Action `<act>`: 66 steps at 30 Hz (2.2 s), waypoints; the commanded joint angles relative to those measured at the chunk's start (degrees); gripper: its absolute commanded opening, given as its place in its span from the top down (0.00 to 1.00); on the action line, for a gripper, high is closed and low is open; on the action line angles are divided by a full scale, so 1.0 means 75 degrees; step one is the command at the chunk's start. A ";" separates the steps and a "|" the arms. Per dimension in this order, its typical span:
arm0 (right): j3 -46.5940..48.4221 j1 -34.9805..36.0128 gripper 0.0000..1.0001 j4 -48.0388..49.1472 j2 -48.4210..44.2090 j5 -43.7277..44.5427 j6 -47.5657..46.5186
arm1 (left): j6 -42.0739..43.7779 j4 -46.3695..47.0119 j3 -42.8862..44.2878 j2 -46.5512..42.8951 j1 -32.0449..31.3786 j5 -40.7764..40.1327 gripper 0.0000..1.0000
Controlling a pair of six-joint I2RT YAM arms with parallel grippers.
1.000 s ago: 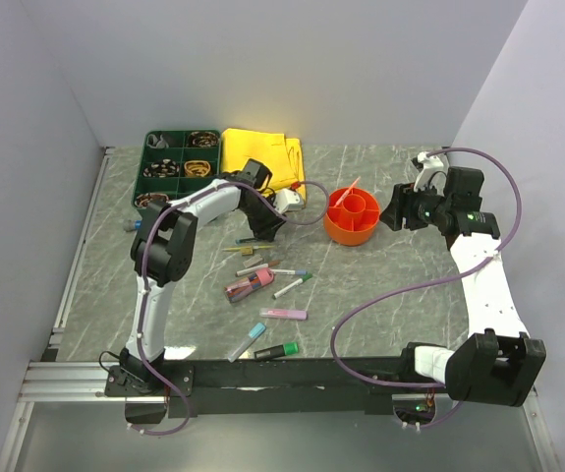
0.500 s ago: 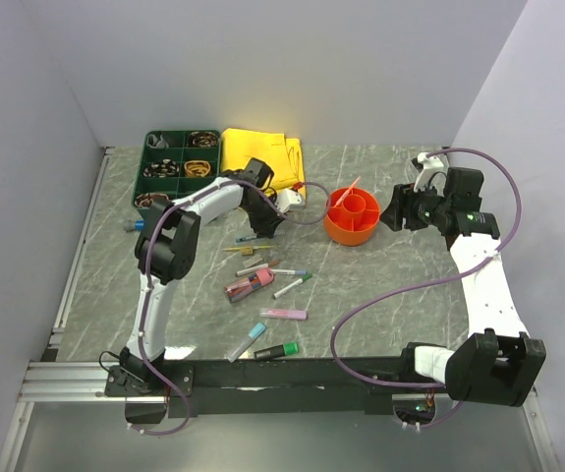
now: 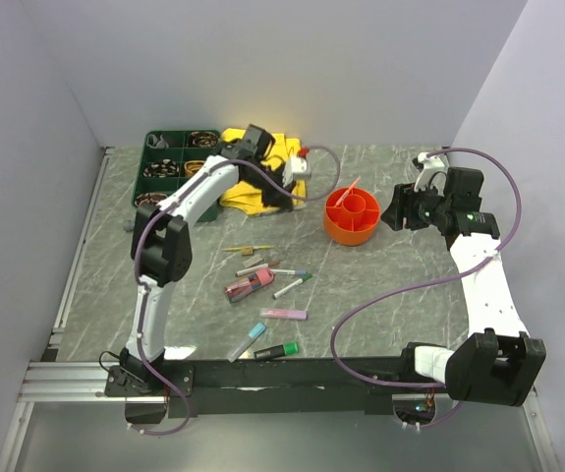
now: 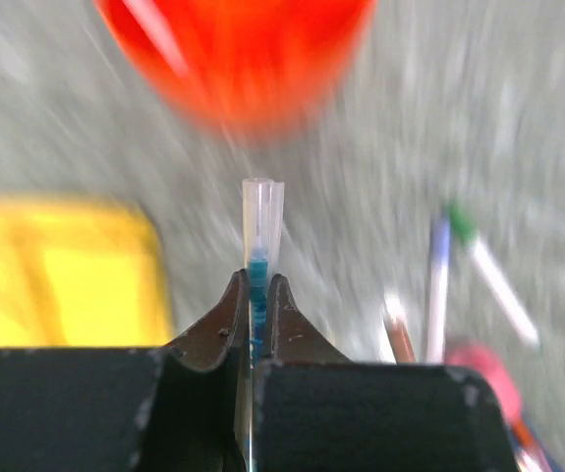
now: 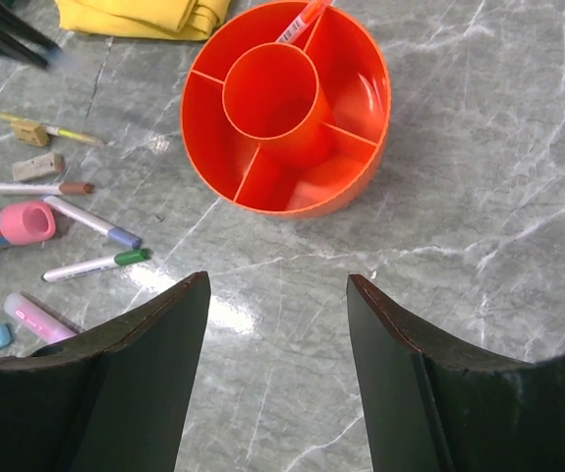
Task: Sort the stationery into containers
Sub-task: Pick up the pen from the center of the board, then place the pen in the storage box.
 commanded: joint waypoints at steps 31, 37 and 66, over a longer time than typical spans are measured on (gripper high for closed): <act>0.0008 0.0043 0.35 -0.0008 -0.0155 0.0150 -0.0190 | -0.8565 1.2079 0.0266 0.1831 -0.0722 0.1569 0.99; 0.0043 0.0031 0.35 -0.0008 -0.0132 0.0208 -0.0178 | -0.8378 1.1962 0.0348 0.2089 -0.0687 0.1405 0.99; -0.0250 0.0067 0.32 0.0391 -0.0167 -0.0283 -0.0132 | -0.0777 0.0963 -0.2688 -0.1945 0.0028 -0.0140 0.41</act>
